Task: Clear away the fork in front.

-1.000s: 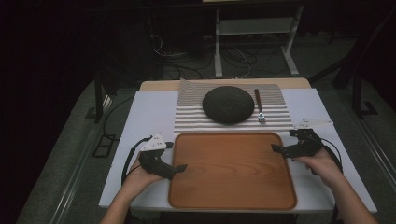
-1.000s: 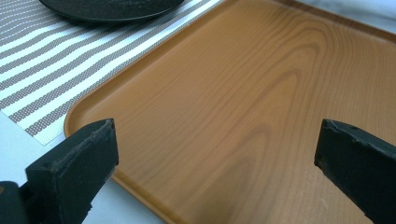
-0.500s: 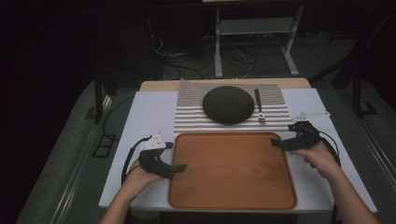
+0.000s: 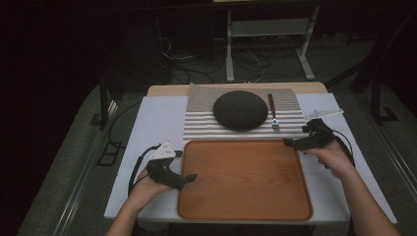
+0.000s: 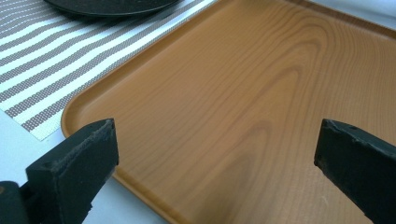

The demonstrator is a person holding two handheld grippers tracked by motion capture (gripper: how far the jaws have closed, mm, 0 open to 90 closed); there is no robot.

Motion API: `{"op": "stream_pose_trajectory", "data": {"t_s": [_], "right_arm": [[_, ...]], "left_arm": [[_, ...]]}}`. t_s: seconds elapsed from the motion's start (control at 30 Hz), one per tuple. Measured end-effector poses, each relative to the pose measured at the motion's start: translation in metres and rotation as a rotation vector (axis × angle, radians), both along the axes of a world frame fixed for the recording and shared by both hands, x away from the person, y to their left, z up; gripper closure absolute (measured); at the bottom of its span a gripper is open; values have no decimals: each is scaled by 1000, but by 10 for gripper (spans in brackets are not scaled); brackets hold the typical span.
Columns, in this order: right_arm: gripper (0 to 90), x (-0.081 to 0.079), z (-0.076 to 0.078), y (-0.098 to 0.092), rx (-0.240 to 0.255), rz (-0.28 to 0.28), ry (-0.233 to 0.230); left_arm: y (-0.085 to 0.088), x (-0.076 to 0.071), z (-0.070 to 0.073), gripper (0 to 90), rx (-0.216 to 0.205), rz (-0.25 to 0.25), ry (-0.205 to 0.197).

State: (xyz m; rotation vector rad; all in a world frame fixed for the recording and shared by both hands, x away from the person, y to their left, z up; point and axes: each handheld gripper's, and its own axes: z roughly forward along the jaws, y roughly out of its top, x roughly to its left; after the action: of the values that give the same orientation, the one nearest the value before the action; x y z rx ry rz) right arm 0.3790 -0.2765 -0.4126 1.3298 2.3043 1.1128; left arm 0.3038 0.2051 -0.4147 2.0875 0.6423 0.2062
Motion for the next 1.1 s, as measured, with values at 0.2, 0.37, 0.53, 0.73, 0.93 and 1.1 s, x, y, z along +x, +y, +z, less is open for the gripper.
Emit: {"op": "stream_pose_trajectory", "data": {"t_s": [0.2, 0.37, 0.53, 0.73, 0.93, 1.1], "right_arm": [[2, 11, 3, 2, 1, -19, 7], [6, 27, 4, 6, -9, -33, 20], [7, 41, 9, 10, -38, -41, 30], [8, 55, 14, 14, -57, -50, 41], [8, 69, 15, 18, -71, -56, 59], [21, 84, 15, 23, -84, -71, 84]], "left_arm": [[1, -1, 1, 0, -3, 7, -13], [1, -1, 1, 0, -4, 14, -16], [1, -1, 2, 0, -3, 12, -20], [2, -1, 2, 0, -6, 10, -21], [2, -1, 2, 0, -15, 13, -19], [3, -1, 3, 0, -21, 13, -24]]}}
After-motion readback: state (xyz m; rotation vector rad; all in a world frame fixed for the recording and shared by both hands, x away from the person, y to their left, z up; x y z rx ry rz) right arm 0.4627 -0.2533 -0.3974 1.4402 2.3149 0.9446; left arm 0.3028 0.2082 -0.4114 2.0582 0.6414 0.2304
